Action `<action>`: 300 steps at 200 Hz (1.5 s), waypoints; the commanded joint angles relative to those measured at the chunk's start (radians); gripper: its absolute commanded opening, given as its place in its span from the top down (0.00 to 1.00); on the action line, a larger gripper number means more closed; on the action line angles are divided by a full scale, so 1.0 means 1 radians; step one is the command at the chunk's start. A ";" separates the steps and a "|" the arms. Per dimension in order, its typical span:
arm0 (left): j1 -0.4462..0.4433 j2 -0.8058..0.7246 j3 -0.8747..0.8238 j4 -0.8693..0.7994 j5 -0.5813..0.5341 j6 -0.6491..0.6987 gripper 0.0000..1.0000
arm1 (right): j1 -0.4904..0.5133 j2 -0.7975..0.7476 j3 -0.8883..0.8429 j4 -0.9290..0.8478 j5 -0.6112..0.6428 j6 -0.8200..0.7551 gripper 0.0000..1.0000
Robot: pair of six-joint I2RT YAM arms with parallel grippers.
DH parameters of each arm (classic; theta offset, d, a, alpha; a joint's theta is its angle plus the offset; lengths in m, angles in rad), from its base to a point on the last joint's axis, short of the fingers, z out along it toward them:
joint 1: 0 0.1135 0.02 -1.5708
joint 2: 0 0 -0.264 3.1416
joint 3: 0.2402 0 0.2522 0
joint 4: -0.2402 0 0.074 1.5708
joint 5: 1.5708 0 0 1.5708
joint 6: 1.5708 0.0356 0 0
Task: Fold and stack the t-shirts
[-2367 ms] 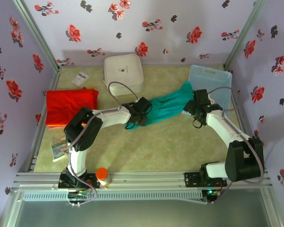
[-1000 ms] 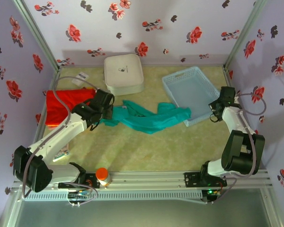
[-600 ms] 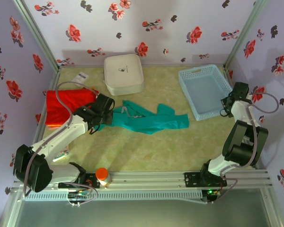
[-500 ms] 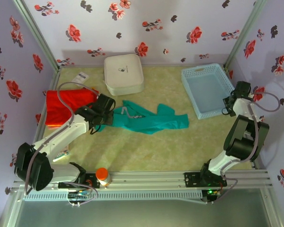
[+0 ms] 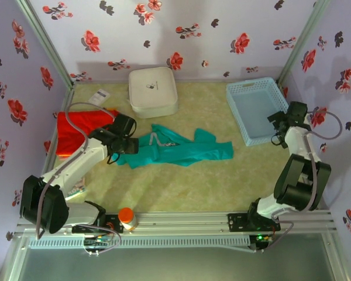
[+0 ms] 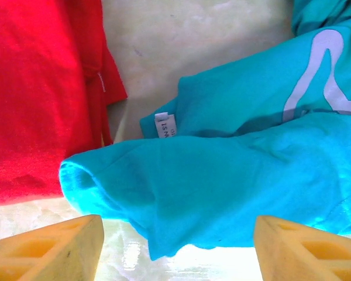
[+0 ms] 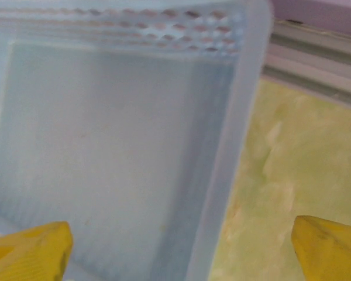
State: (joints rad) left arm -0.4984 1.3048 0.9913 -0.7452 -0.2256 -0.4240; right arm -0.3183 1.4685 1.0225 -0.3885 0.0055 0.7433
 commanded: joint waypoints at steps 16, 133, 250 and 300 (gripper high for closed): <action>0.009 -0.079 -0.068 -0.056 0.111 -0.072 0.30 | 0.143 -0.153 -0.090 -0.059 -0.068 -0.102 0.01; -0.043 -0.169 -0.462 0.347 0.217 -0.365 0.45 | 0.398 -0.246 -0.272 -0.050 -0.120 -0.105 0.09; -0.003 0.021 -0.449 0.506 0.155 -0.278 0.65 | 0.410 -0.208 -0.291 -0.069 -0.134 -0.106 0.14; -0.001 0.010 -0.411 0.432 0.153 -0.253 0.90 | 0.434 -0.152 -0.283 -0.069 -0.162 -0.114 0.20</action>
State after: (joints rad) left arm -0.5022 1.3083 0.5426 -0.2913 -0.0681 -0.7040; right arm 0.0944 1.2785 0.7376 -0.4438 -0.1303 0.6468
